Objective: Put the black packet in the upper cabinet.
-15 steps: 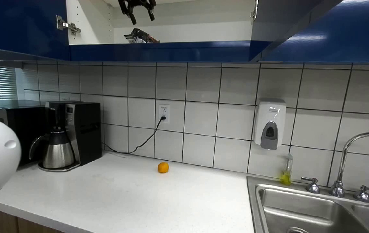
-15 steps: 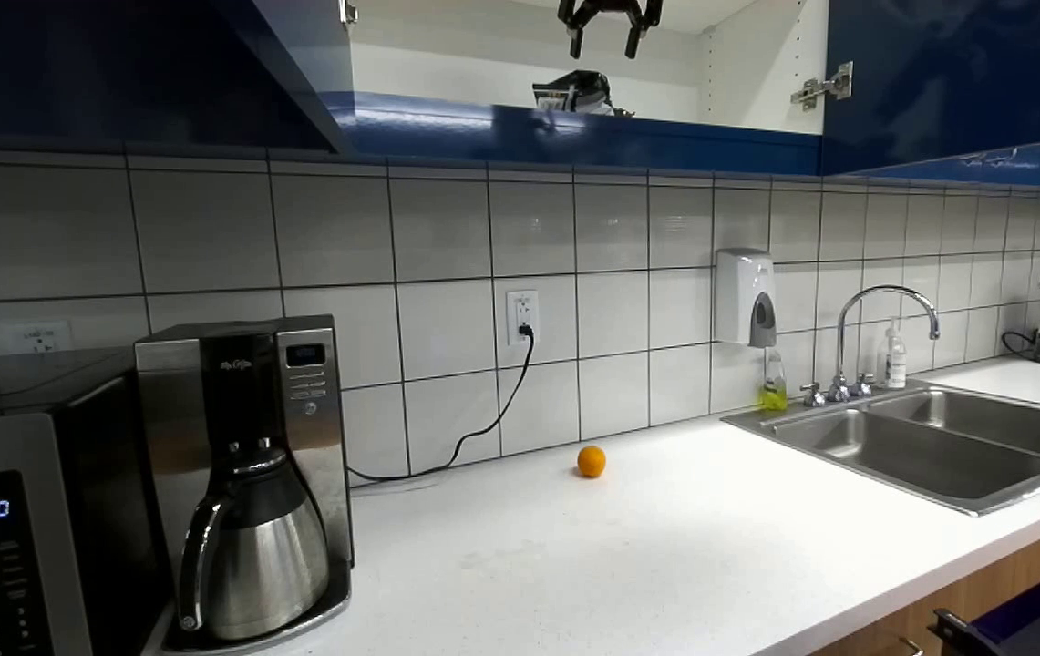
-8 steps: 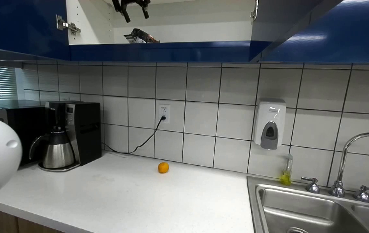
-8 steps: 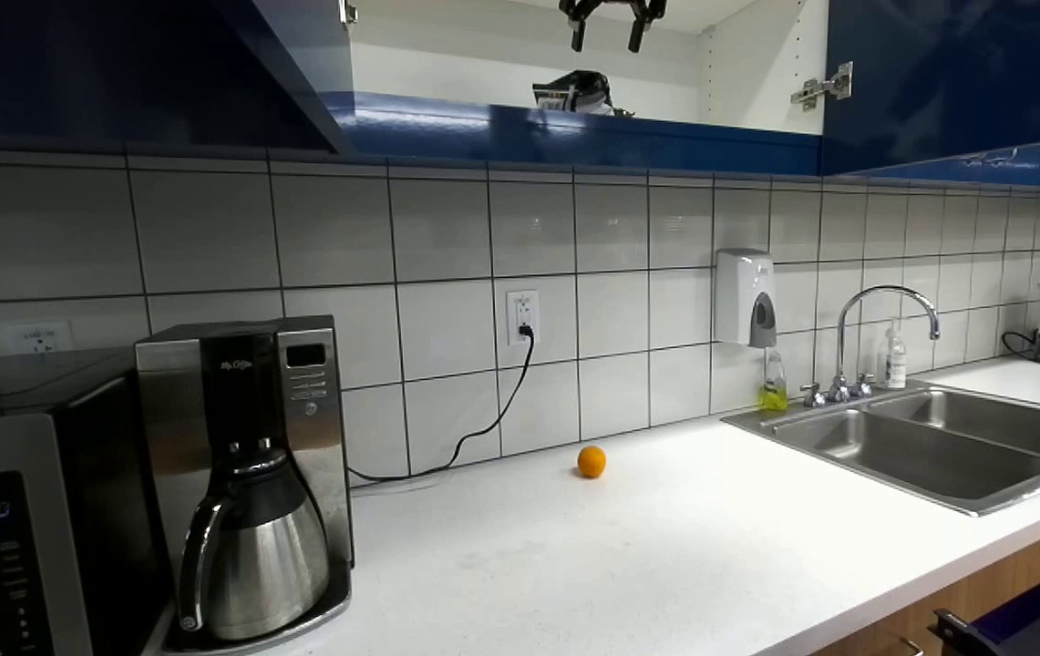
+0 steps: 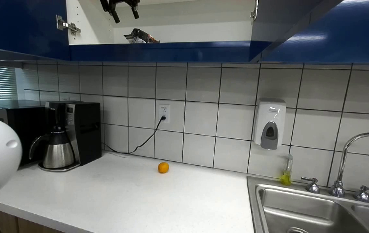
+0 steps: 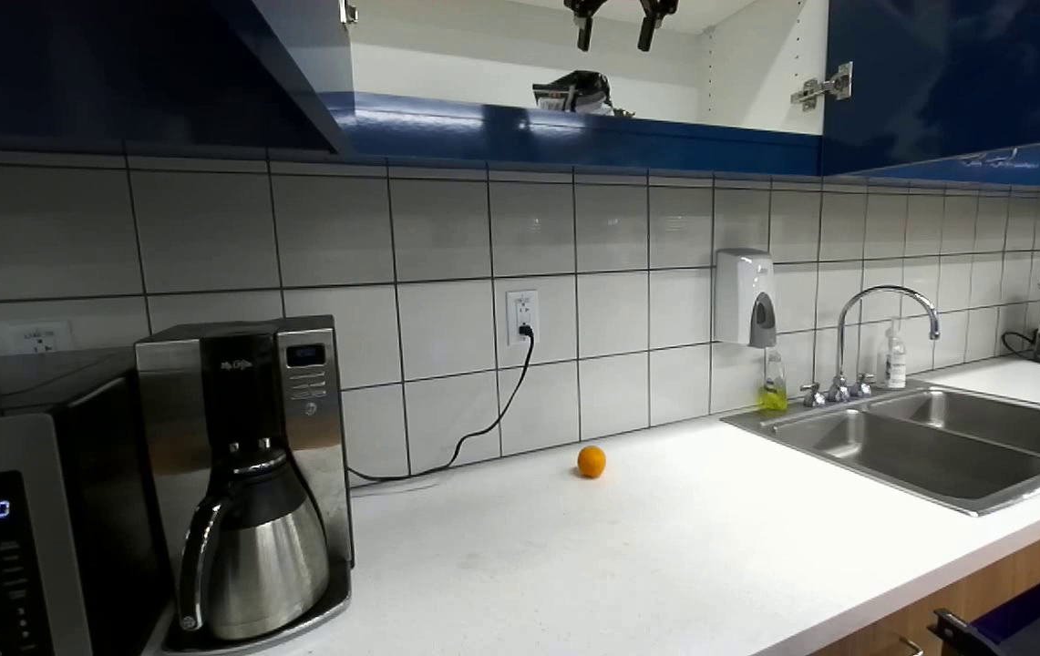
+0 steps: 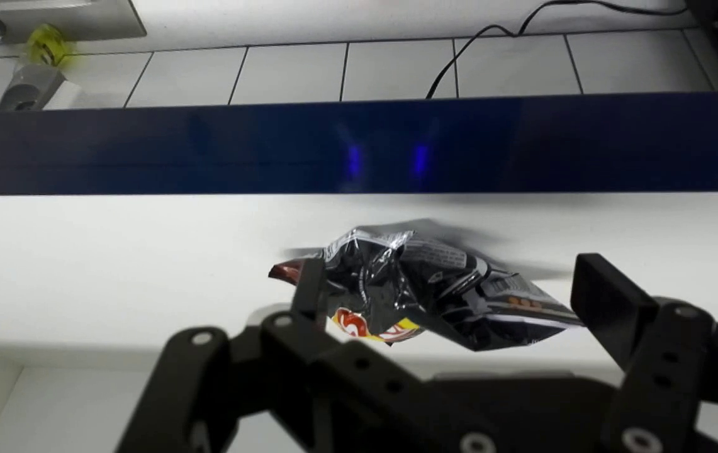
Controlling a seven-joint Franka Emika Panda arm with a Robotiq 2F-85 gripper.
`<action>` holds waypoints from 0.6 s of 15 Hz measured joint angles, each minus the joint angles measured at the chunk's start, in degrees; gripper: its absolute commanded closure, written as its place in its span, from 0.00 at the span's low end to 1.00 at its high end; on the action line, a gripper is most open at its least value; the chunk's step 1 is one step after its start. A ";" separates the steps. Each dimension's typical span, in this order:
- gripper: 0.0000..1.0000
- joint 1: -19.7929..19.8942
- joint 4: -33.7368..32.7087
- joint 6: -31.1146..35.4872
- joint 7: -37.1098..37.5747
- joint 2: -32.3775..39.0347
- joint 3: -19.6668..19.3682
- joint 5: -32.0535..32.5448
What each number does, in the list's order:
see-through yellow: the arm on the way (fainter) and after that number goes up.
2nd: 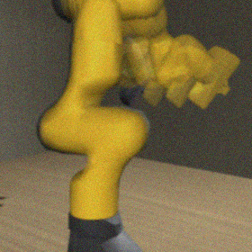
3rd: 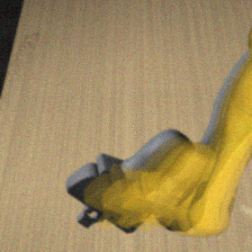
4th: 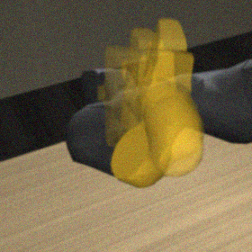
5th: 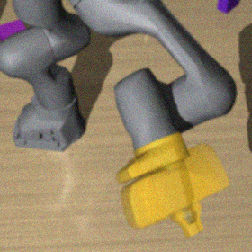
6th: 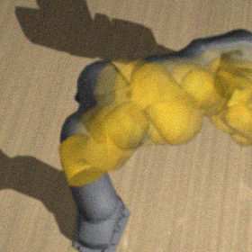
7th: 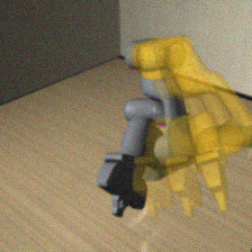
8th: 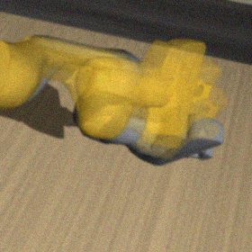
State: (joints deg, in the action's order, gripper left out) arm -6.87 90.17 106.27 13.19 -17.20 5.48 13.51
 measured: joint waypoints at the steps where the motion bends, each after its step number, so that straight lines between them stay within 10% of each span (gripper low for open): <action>1: 0.00 0.01 1.35 -0.02 0.37 -1.00 0.45 -0.01; 9: 0.00 0.02 13.31 -0.17 1.09 -8.23 1.74 -3.06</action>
State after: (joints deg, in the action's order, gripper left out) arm -6.86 103.47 106.11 14.28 -25.42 7.21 10.45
